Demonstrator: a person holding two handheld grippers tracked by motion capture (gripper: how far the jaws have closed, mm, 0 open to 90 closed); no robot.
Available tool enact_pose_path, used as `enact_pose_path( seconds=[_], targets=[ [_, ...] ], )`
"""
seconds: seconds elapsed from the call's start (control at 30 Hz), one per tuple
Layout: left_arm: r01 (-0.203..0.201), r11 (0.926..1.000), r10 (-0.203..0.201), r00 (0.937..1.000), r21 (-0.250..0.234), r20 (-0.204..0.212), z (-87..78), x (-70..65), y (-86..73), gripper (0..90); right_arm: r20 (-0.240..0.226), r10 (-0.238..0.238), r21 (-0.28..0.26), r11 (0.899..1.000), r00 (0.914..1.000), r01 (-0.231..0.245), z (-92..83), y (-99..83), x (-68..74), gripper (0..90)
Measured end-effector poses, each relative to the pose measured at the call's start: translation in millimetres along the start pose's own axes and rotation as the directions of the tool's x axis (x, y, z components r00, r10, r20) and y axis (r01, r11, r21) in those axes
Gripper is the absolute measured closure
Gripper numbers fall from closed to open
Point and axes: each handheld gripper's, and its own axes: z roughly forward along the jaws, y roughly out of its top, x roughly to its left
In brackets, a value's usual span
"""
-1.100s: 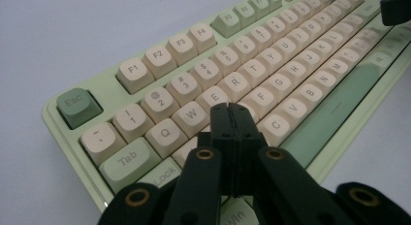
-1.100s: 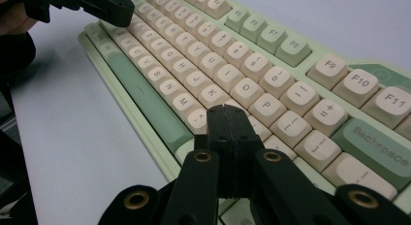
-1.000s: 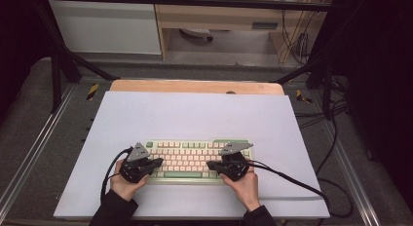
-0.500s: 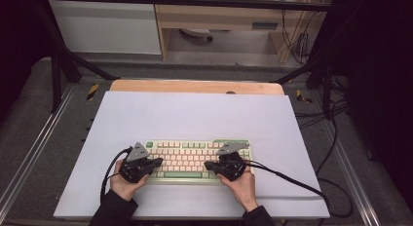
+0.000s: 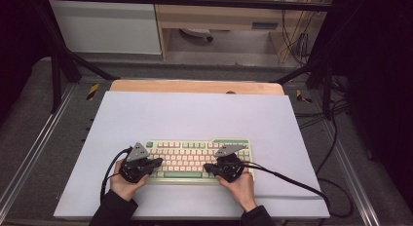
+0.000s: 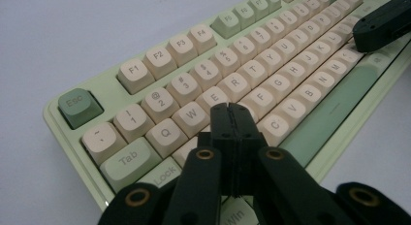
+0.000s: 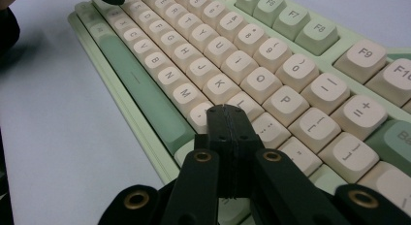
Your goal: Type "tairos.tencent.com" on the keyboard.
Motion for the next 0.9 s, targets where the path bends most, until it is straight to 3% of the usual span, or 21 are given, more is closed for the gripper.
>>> enact_pose_path(
  seconds=[0.23, 0.57, 0.9],
  targets=[
    [0.002, 1.0, -0.002, 1.0, -0.001, 0.0, -0.1, 0.4, -0.1, 90.0, -0.007, 0.0, -0.021, 1.0, 1.0, 0.0, -7.9, 3.2, 0.6, 90.0],
    [0.001, 1.0, -0.001, 1.0, -0.002, 0.001, -0.5, -0.2, 0.2, 90.0, 0.026, -0.015, -0.037, 0.999, 0.9995, 0.016, -22.1, 6.9, -2.0, 90.0],
    [-0.003, 1.0, 0.003, 1.0, -0.003, 0.008, 0.2, -2.8, 1.8, 90.0, 0.035, 0.005, -0.045, 0.999, 0.9994, -0.003, -29.1, 4.7, -8.6, 90.0]
  ],
)
